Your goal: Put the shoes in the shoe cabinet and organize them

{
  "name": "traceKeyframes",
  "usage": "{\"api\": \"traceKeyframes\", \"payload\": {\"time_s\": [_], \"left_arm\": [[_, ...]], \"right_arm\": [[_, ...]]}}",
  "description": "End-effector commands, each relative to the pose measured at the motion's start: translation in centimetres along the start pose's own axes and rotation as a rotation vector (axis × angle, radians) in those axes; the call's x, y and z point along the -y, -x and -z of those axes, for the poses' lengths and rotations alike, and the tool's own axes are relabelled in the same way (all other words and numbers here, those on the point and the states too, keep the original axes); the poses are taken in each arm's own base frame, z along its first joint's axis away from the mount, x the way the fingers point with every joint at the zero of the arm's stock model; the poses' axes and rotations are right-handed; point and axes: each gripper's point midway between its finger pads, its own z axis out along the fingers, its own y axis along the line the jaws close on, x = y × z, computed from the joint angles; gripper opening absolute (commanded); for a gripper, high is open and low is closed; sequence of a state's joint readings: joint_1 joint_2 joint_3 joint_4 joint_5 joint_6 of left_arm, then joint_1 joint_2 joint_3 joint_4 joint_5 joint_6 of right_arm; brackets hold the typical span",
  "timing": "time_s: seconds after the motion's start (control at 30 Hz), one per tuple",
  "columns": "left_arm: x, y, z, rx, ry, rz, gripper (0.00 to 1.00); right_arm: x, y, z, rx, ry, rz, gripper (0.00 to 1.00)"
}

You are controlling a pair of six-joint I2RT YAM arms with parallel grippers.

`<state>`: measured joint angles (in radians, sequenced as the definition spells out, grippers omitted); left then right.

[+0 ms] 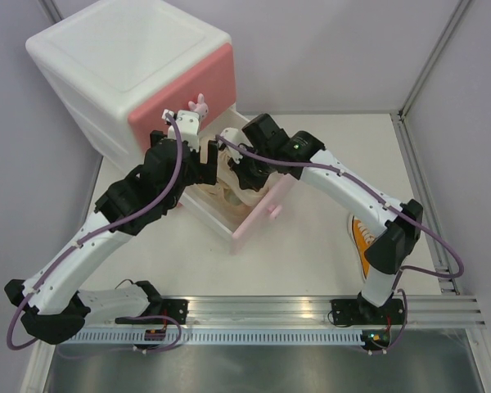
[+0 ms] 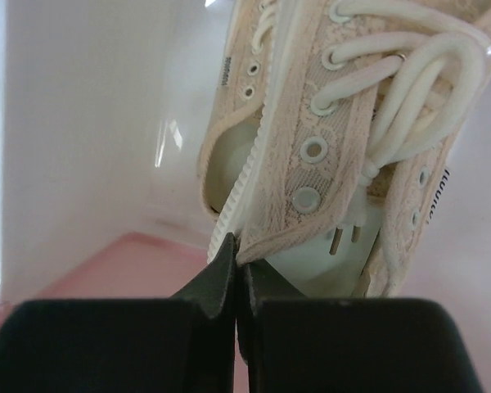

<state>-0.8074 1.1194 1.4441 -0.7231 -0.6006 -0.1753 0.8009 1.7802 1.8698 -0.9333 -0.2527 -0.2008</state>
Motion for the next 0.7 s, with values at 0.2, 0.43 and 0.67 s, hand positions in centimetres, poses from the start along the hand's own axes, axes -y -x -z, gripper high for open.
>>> {"api": "traceKeyframes", "payload": {"time_s": [0.2, 0.43, 0.67], "left_arm": [[-0.2, 0.2, -0.1, 0.004, 0.015, -0.017, 1.0], [-0.2, -0.1, -0.2, -0.01, 0.019, -0.025, 1.0], [-0.1, -0.3, -0.2, -0.019, 0.014, -0.036, 1.0]], "right_arm": [[4.0, 4.0, 1.3, 0.09, -0.2, 0.174, 0.01], [5.8, 3.0, 0.5, 0.03, -0.267, 0.231, 0.01], [6.9, 1.0, -2.4, -0.018, -0.291, 0.239, 0.01]]}}
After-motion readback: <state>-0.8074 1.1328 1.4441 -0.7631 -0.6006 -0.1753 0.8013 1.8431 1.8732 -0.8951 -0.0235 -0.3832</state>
